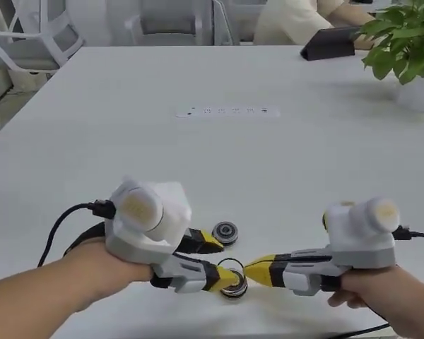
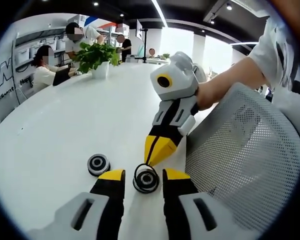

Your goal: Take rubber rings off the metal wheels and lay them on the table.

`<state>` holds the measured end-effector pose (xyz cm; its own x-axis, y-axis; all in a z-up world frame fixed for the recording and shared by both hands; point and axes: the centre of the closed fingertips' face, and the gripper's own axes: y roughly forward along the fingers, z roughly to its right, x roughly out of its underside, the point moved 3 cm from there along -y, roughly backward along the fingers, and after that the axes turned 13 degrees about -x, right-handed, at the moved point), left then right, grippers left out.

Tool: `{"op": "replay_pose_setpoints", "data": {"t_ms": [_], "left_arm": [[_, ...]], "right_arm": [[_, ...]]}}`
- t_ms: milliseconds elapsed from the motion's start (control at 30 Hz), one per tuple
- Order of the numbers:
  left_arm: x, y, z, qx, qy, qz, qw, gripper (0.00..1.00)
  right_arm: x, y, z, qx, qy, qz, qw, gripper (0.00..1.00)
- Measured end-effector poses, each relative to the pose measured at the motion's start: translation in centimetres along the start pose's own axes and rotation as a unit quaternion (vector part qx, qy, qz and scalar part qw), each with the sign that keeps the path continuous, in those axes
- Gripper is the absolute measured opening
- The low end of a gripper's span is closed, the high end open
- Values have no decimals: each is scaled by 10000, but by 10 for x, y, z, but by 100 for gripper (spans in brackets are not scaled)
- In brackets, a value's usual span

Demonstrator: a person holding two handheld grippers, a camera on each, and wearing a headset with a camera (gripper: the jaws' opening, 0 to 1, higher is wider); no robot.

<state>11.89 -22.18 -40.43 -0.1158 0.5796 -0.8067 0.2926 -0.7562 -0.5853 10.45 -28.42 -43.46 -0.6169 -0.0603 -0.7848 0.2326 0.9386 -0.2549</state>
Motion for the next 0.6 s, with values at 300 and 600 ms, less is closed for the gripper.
{"op": "replay_pose_setpoints", "data": {"t_ms": [300,600], "left_arm": [[-2,-12,-1,-37,-73,70,9999,31],[0,-28,-11,-204,-103,81,9997,33]], "right_arm": [[-7,1,-1,-32,-74,-7,10000,0],[-19,2,0,-36,-170,-49,9998,0]]}}
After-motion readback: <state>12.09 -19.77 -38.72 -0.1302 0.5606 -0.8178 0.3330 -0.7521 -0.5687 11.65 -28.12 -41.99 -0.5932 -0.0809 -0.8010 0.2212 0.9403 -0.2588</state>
